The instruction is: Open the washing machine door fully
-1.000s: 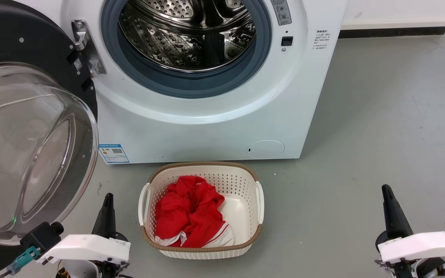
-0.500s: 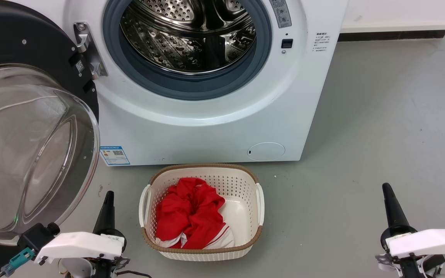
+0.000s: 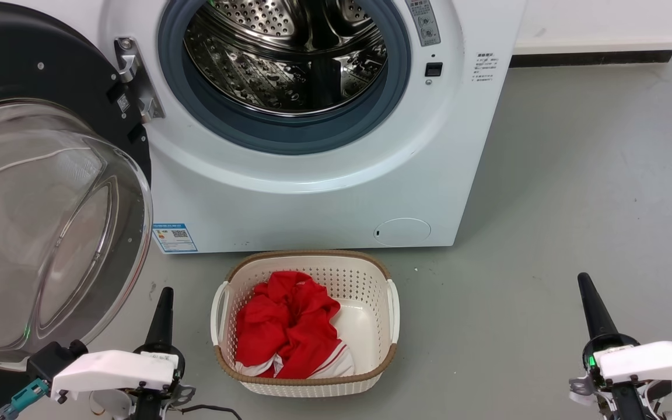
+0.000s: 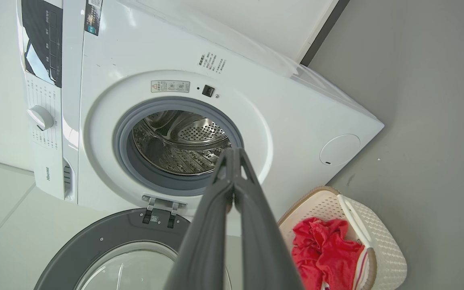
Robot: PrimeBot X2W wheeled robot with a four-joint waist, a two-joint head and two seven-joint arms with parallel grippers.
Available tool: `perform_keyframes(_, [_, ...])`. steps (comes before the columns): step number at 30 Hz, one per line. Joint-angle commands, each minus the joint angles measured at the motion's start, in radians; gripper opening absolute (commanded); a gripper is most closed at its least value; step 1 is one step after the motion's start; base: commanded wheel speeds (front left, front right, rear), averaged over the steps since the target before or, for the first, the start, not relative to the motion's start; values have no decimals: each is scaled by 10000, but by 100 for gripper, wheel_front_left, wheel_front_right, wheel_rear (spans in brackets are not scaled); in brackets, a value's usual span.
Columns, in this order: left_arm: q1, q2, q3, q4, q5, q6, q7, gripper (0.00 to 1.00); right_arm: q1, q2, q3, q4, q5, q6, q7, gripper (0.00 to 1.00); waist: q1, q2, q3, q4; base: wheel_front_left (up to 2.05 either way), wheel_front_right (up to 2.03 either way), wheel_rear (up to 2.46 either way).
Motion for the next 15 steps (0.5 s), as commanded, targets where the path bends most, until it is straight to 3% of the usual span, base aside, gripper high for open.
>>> perform_keyframes(1, [-187,16,59,-96,-267,-71,69,0,-188,-67,-30,-19,295,-1,54,0,0,0,-10,2,0,0,0])
perform_keyframes(15, [-229,-15,140,-79,-1583,-151,394,0,-292,-51,-128,86,1628,-2,393,0,0,0,-101,16,0,0,0])
